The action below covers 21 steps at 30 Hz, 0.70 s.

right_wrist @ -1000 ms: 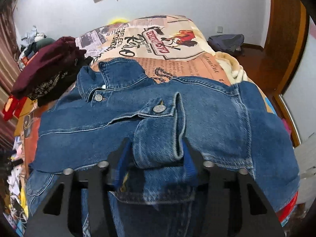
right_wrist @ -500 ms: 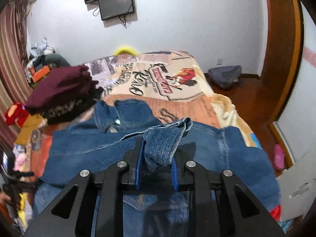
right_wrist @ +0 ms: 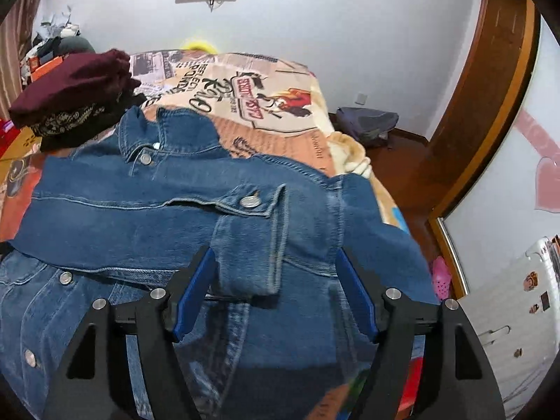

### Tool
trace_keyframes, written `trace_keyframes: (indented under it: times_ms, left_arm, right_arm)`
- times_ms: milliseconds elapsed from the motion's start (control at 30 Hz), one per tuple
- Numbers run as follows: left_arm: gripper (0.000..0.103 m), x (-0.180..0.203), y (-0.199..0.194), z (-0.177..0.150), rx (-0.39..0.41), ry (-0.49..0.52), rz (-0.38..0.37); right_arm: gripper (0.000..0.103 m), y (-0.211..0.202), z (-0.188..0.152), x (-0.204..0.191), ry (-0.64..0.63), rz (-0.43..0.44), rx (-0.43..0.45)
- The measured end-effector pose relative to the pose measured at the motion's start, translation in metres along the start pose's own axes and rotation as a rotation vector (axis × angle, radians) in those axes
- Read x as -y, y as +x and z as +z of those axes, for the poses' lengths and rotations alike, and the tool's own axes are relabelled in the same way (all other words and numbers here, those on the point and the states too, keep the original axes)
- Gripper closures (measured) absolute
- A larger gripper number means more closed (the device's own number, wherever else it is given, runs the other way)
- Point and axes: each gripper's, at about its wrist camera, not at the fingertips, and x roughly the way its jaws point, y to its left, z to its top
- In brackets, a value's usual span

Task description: Fold large clothes

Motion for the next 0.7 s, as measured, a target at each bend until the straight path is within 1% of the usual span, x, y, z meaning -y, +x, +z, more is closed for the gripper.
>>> trace_keyframes:
  times_ms: [100, 167, 300, 400, 467, 533, 600, 700]
  left_arm:
    - [0.023, 0.009, -0.026, 0.01, 0.064, 0.016, -0.009]
    - [0.023, 0.017, -0.045, 0.019, 0.127, 0.023, -0.018]
    - [0.023, 0.032, -0.073, 0.042, 0.233, 0.04, -0.029]
    - [0.023, 0.051, -0.09, 0.055, 0.293, 0.035, -0.071]
    - [0.022, 0.066, -0.096, 0.063, 0.322, 0.027, -0.106]
    - [0.022, 0.081, -0.097, 0.072, 0.336, 0.032, -0.134]
    - [0.022, 0.096, -0.095, 0.079, 0.339, 0.048, -0.151]
    - [0.022, 0.118, -0.089, 0.085, 0.331, 0.063, -0.169]
  right_arm:
    - [0.035, -0.011, 0.002, 0.014, 0.033, 0.019, 0.003]
    - [0.035, -0.02, 0.003, 0.025, 0.064, 0.023, 0.017]
    - [0.035, -0.036, 0.005, 0.052, 0.156, 0.03, 0.048]
    - [0.035, -0.047, 0.002, 0.074, 0.236, 0.037, 0.08]
    - [0.034, -0.051, -0.001, 0.088, 0.293, 0.039, 0.097]
    - [0.023, -0.052, -0.007, 0.107, 0.367, 0.034, 0.096]
    - [0.021, -0.051, -0.014, 0.12, 0.415, 0.029, 0.092]
    - [0.021, -0.041, -0.03, 0.142, 0.492, 0.026, 0.057]
